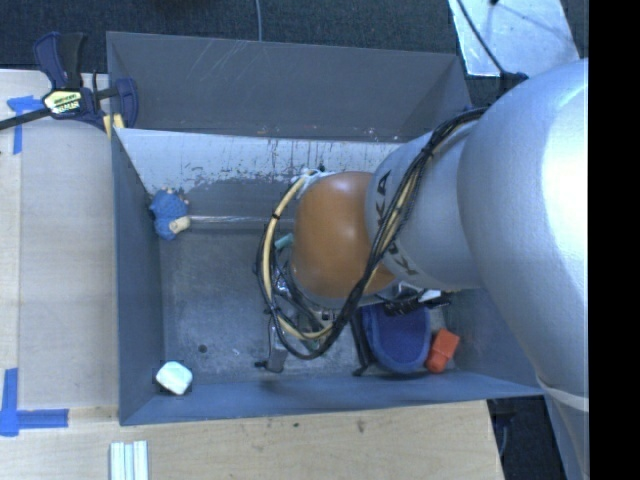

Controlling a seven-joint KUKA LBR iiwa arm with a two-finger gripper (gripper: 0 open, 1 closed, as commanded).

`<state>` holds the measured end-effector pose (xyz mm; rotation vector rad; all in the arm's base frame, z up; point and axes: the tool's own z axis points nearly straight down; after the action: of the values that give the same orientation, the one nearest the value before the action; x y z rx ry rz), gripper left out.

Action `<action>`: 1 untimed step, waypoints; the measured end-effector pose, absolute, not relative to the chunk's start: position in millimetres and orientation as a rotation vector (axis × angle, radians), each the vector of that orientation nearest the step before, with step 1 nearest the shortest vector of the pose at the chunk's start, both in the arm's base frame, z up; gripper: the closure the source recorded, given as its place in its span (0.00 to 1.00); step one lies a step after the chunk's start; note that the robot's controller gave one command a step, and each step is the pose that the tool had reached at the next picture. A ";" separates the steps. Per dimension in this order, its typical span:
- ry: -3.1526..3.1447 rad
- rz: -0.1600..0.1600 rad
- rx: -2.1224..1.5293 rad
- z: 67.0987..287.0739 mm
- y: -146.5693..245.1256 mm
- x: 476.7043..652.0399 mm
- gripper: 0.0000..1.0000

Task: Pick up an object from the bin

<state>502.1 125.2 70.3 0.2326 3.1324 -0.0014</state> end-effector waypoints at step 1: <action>3.131 0.001 0.233 70.8 126.2 502.6 1.00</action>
Offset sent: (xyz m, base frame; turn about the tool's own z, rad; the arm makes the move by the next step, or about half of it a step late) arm 0.0000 0.0000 0.0000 0.0000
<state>502.6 126.2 70.8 0.2332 3.1306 0.0008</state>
